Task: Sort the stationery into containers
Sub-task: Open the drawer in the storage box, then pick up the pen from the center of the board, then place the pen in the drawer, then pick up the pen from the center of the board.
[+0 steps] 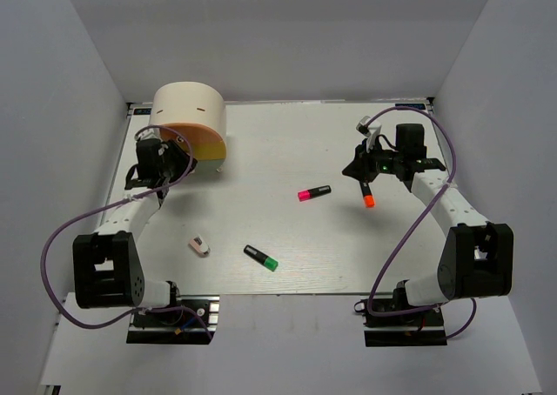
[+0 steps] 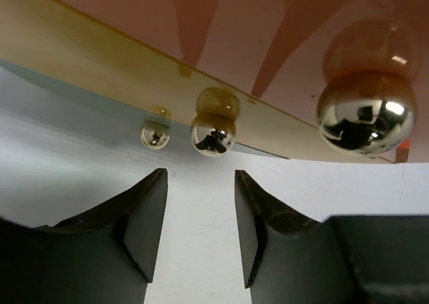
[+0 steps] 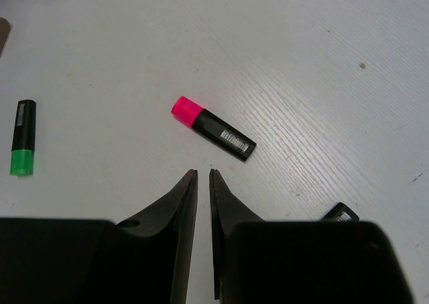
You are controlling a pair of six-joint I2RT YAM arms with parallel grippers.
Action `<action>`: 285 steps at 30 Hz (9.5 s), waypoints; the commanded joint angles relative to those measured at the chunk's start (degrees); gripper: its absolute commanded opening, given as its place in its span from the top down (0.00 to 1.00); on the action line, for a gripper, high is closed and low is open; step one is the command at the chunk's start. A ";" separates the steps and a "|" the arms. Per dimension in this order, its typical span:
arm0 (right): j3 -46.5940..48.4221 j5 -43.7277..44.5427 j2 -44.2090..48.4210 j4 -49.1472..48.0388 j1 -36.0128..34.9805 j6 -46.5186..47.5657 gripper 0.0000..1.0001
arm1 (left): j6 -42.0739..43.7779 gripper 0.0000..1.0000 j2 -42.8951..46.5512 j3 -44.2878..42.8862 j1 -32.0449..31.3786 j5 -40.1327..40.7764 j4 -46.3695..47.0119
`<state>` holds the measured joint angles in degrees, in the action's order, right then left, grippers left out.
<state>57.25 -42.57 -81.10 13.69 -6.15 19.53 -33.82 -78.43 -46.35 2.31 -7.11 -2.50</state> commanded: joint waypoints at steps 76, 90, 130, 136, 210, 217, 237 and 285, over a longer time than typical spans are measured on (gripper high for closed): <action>1.63 -1.82 -0.73 3.62 0.18 3.41 0.74 | -0.89 0.53 12.78 11.28 3.76 -5.81 7.43; 8.65 -12.64 -9.68 24.79 -3.59 43.88 0.18 | 1.22 0.09 20.67 9.43 3.15 -5.10 -1.62; 33.35 8.82 -40.02 41.40 -18.19 62.56 0.71 | -9.33 0.07 47.14 14.27 2.62 -8.62 -34.68; 41.67 -2.05 -33.25 39.32 -21.17 49.70 0.90 | -11.35 0.07 47.14 15.40 2.62 -9.76 -35.82; 32.68 23.49 -21.76 -32.16 -37.10 -1.77 1.00 | -1.34 0.09 42.14 12.51 2.01 -32.08 -30.46; 18.26 24.37 -9.55 -20.65 -30.24 -2.30 1.00 | -0.81 0.13 38.36 13.04 -0.80 -33.23 -30.46; 7.25 36.58 0.77 -0.53 -16.53 -7.04 0.81 | -19.33 0.18 9.89 -3.46 -37.97 -6.44 -43.71; -9.70 31.05 14.22 -4.73 -5.01 -9.51 0.77 | -47.83 0.76 -14.47 -6.91 -50.29 7.37 -36.35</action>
<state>48.16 -10.55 -67.55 10.98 -11.57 10.66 -84.25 -92.60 -51.20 -48.01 -0.84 -39.22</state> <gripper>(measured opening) 0.223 0.402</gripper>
